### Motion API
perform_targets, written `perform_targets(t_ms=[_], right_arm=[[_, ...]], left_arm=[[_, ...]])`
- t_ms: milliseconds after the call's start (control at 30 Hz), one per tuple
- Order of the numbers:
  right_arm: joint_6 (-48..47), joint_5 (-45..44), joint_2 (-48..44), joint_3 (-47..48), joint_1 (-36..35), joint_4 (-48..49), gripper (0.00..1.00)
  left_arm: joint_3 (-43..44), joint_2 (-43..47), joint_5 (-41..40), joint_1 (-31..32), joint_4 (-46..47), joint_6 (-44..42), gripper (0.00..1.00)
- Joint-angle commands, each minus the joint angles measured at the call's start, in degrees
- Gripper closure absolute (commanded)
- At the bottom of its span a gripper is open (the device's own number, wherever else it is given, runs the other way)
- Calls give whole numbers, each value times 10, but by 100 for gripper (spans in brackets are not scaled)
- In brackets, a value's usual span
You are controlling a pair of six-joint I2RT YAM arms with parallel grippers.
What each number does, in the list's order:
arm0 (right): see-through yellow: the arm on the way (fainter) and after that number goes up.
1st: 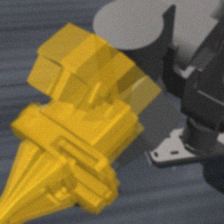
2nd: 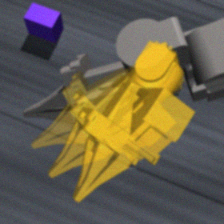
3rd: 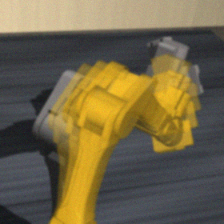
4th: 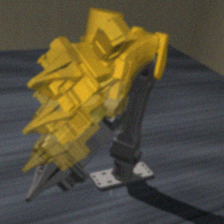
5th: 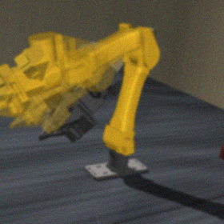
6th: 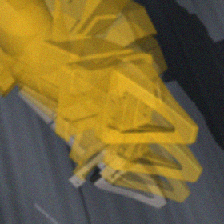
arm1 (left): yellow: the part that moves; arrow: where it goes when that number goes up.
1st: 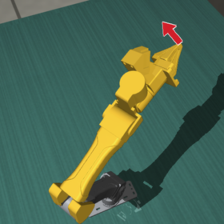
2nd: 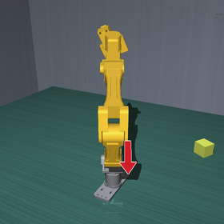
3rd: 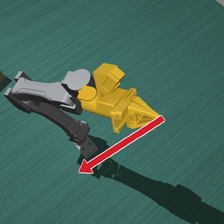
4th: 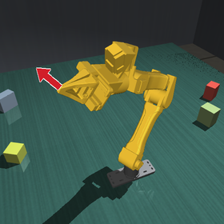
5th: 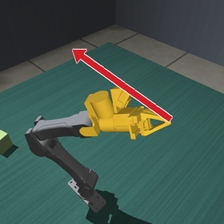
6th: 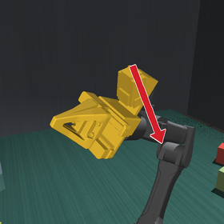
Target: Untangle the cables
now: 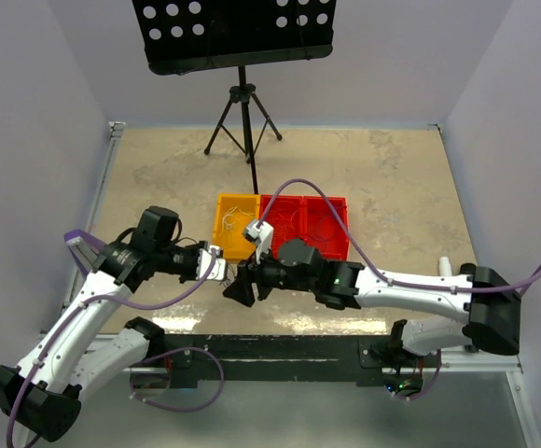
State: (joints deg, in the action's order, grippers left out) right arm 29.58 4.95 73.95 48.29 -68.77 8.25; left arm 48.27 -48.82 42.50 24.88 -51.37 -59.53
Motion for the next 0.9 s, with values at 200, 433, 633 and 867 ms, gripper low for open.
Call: perform_targets(t_ms=[200,433,633,867], right_arm=[[3,-150,72,10,-37,-42,33],[-1,-154,116,0,-44,-11,37],[-3,-160,135,12,-44,4,67],[1,-182,137,8,-44,-14,70]], left_arm=[[-7,10,4,2,5,-3,100],[-13,9,5,2,12,-2,100],[0,7,12,2,9,4,100],[-1,8,18,2,7,4,100]])
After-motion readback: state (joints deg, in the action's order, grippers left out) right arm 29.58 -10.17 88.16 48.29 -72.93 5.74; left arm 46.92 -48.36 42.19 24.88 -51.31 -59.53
